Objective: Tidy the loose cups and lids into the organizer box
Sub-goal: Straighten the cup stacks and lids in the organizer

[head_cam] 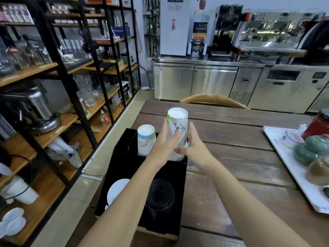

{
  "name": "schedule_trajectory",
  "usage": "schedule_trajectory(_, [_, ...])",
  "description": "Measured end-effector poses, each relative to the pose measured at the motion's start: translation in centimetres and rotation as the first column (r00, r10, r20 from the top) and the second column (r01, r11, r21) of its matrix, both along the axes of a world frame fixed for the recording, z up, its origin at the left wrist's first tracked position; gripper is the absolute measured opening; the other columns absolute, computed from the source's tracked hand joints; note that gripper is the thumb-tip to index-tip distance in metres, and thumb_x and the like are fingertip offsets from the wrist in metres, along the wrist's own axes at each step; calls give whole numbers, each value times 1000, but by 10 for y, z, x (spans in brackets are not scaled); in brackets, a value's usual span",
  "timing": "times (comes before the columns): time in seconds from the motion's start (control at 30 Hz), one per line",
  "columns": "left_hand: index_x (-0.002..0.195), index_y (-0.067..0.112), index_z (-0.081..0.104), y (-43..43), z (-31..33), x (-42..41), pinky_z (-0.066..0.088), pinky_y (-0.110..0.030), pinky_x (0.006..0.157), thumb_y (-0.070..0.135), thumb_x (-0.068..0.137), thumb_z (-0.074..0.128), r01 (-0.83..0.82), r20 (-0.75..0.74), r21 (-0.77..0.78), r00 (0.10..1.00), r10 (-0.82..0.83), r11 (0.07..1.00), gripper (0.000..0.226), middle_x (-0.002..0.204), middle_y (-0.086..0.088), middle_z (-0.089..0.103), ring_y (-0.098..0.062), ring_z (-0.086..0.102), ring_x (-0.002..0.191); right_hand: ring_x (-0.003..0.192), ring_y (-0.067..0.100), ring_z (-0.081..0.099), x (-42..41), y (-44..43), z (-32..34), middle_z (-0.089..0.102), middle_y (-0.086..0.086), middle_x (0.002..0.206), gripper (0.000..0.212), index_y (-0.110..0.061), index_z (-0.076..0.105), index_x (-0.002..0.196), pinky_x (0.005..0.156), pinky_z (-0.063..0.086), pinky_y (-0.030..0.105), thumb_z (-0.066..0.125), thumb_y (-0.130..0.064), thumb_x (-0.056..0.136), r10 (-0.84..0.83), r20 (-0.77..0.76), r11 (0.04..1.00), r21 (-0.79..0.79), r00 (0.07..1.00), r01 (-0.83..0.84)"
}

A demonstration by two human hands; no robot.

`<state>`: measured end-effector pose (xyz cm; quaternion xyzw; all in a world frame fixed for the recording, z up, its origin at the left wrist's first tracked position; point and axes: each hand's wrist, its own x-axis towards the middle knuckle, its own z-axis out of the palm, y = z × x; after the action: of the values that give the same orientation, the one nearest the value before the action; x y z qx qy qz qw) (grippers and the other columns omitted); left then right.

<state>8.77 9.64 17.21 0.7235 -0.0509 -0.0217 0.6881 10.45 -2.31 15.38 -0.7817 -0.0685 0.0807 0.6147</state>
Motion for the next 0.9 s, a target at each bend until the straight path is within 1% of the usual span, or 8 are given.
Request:
schedule_trajectory(0.1, [149,29,11,-1,0,5,25,-16,98,28,95,48,-11,14,-13,1000,11,1000,65,125,27,34,8,31,121,118,-3,51,5,2,-2,51,-10,134,88,-29,24,139,101,43,19,68,7,72,40,63,998,53,997,-44])
schedule_trajectory(0.2, [149,30,12,1,-1,10,30,-19,101,24,96,48,-33,6,-54,999,34,998,64,130,22,39,2,40,120,107,-13,53,5,6,-7,54,-13,127,80,-31,32,133,84,44,6,65,10,73,60,114,996,58,992,-67])
schedule_trajectory(0.37, [149,28,16,5,-9,15,31,-23,109,27,94,52,-25,19,-27,1000,25,999,66,128,26,43,6,43,122,120,5,52,10,8,-15,53,-7,133,86,-30,28,139,92,46,15,69,4,71,41,163,998,42,986,-48])
schedule_trajectory(0.57, [146,32,25,9,-23,23,30,-35,115,56,75,59,-37,29,52,999,35,998,82,143,16,44,-3,40,133,129,13,44,15,6,-22,47,-3,140,89,-29,30,140,107,39,38,72,-9,64,-5,192,999,-31,981,11])
schedule_trajectory(0.67, [133,23,44,12,-21,22,36,-21,98,48,87,55,-156,60,73,987,151,985,53,121,19,56,6,49,114,134,20,35,4,8,-26,36,6,146,80,-15,24,144,112,29,42,66,-9,77,-249,311,936,-167,917,311])
schedule_trajectory(0.73, [124,18,51,20,-19,22,37,-16,84,45,90,51,-364,118,79,928,353,928,44,110,13,57,-1,53,102,118,20,47,-7,10,-28,48,7,127,56,-5,38,135,104,37,38,59,-4,82,-308,487,897,-138,818,420])
schedule_trajectory(0.83, [106,14,57,38,-22,28,39,-20,76,43,90,49,-522,143,-10,843,518,853,34,103,2,60,-11,55,94,93,14,55,-22,23,-30,60,6,102,32,-4,55,115,87,45,30,48,-10,84,-163,547,942,-161,821,294])
schedule_trajectory(0.9, [97,15,55,50,-24,35,39,-20,70,39,95,45,-551,56,-57,831,554,832,26,90,5,56,-8,53,83,94,15,57,-23,34,-33,63,8,107,32,-6,56,115,85,43,14,45,-12,85,-22,456,962,-233,890,143])
